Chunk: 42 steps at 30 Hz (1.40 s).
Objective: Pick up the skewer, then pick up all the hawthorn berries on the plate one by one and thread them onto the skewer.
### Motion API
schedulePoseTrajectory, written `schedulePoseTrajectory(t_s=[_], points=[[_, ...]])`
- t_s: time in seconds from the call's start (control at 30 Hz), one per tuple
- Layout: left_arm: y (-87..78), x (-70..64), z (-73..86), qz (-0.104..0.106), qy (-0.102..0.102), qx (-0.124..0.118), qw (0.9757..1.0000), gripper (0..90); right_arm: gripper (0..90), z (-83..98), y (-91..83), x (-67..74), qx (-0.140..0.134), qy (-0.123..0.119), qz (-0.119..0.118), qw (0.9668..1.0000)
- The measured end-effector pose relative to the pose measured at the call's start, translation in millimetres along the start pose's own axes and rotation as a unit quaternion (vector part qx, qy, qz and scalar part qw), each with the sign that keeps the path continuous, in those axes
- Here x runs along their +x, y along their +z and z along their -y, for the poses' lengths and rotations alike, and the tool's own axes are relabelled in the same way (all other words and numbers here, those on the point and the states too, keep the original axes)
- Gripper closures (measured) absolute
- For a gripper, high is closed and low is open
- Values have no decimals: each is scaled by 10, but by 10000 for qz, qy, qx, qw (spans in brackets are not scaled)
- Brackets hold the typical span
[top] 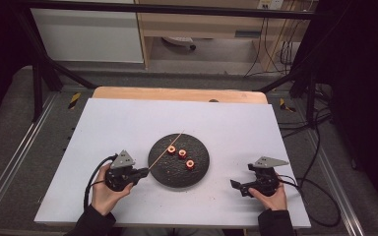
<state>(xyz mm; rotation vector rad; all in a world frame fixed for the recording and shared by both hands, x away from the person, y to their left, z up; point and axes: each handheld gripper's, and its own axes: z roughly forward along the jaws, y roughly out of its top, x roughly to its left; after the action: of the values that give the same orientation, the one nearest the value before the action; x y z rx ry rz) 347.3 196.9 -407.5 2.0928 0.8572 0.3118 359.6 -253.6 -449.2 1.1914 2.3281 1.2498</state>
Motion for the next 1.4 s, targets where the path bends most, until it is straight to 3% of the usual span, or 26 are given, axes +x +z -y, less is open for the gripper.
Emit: schedulePoseTrajectory(t_s=[0.37, 0.7, 1.17, 1.4], points=[[-78, 44, 148, -53, -124, -249, 9996, 884, 5, -132, 109, 112, 150, -121, 79, 9998], [-78, 52, 288, 2, -136, -333, 9994, 883, 6, -295, 169, 252, 233, -155, 92, 9996], [-100, 81, 408, 9, -194, -392, 9990, 884, 11, -647, 384, 469, 396, -355, -5, 9986], [-109, 84, 414, 29, -190, -423, 9989, 883, 43, -889, 558, 633, 639, -505, -106, 9966]])
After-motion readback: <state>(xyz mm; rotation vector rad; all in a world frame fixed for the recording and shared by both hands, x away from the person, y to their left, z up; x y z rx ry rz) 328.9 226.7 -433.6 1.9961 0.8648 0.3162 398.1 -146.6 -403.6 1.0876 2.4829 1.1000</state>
